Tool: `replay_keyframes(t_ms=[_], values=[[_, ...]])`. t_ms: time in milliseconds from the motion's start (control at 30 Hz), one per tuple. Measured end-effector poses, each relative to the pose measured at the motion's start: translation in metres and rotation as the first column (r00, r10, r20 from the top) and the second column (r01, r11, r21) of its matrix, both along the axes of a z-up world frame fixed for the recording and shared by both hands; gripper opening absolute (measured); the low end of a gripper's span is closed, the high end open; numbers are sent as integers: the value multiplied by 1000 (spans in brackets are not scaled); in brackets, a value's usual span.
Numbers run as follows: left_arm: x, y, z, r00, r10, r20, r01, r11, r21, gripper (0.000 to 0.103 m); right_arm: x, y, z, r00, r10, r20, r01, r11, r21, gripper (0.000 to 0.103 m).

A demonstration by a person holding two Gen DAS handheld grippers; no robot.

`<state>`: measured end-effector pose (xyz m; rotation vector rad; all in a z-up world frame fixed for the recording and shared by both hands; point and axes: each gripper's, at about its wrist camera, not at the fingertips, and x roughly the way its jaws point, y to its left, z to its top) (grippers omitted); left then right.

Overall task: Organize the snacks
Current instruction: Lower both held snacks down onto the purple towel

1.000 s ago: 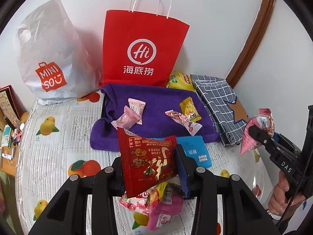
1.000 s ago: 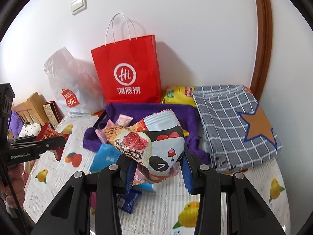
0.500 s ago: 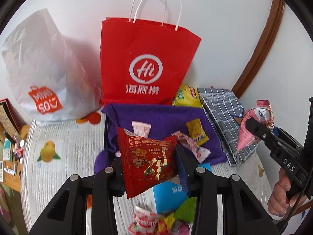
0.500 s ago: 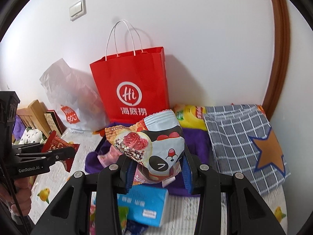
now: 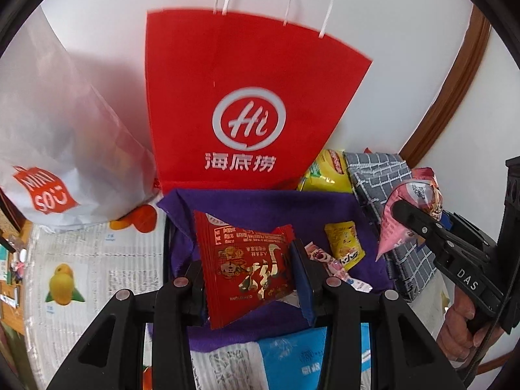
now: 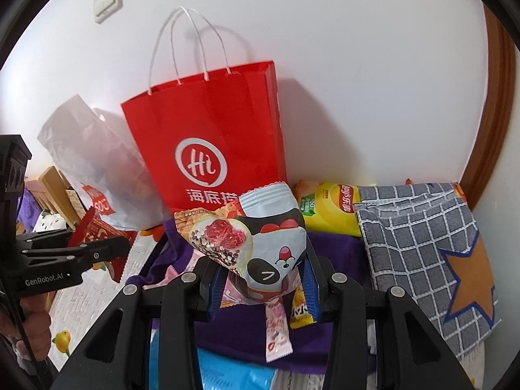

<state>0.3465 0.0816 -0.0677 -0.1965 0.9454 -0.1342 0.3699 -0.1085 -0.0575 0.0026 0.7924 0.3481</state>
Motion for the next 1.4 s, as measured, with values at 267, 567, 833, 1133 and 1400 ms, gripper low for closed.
replay_keyframes(t_ms=[267,567,833,1133,1400], values=[[14,7,-31,998,-8,-56,6,1000,-29,39,23,-8,-45,995,8,-102,-5,1000,27,40],[19,13,-40,997,4,-82,-6,1000,-31,39,29,-3,-55,993,32,-110,-32,999,3,40],[20,14,-41,997,8,-83,-10,1000,-26,39,26,-1,-53,994,45,-99,-48,998,-29,40],[21,16,-42,996,11,-87,-14,1000,-24,39,27,-4,-55,993,43,-114,-48,998,-43,40],[22,27,-43,995,32,-96,-35,999,-35,39,30,-5,-60,989,45,-140,-53,997,-58,40]])
